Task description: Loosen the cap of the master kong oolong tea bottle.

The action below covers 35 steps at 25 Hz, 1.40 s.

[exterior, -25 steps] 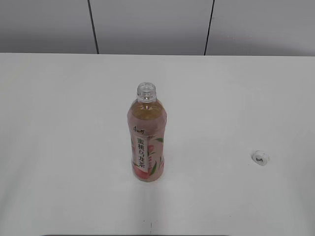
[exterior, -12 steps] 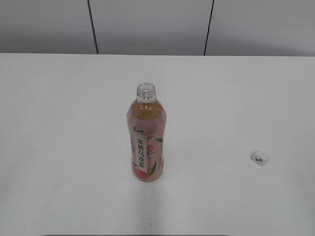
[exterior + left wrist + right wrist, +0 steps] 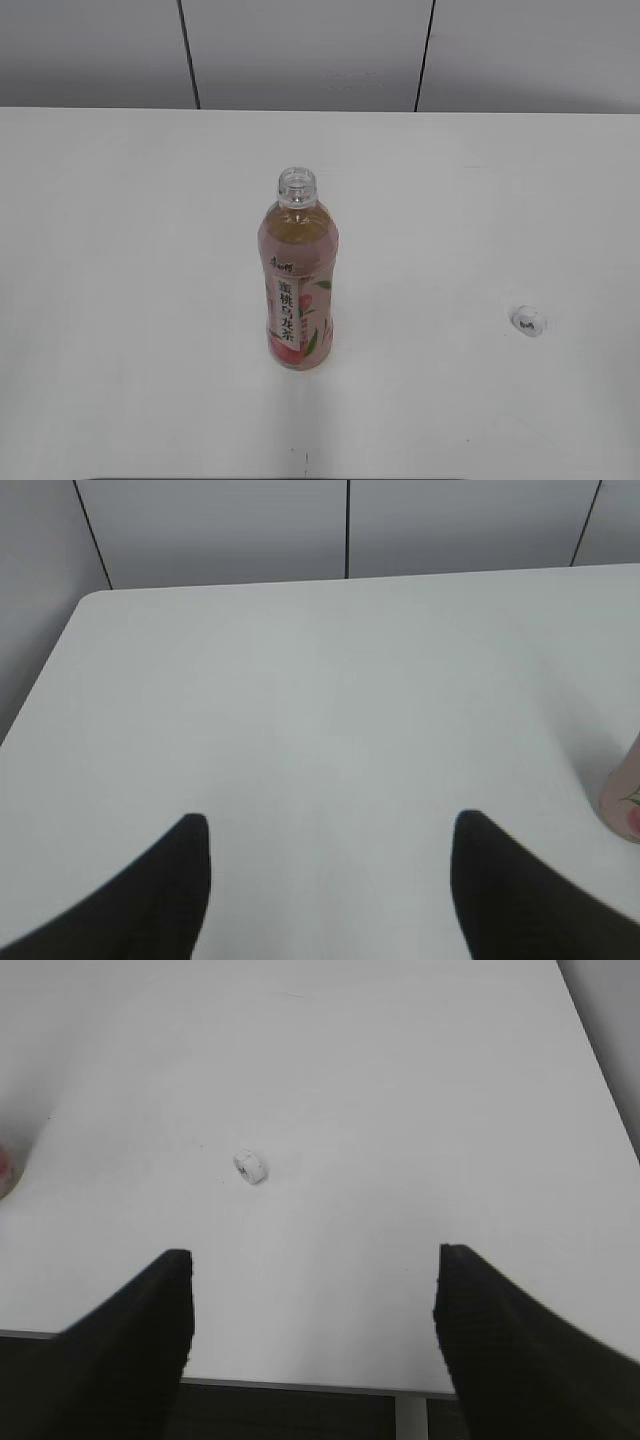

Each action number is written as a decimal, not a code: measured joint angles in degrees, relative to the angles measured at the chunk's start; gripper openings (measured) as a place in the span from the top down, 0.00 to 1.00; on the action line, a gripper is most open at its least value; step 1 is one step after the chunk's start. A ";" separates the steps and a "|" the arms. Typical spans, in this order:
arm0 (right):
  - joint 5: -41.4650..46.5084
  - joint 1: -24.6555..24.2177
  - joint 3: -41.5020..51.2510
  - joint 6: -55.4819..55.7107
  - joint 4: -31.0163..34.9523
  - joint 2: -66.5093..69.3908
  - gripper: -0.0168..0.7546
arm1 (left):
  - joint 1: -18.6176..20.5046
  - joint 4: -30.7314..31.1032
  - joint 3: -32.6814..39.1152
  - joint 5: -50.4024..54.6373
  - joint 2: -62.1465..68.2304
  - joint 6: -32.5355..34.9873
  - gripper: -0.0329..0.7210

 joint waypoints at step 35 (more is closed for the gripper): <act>0.00 -4.05 0.00 0.00 0.00 0.00 0.25 | 0.00 -5.44 0.00 0.00 0.00 1.12 0.39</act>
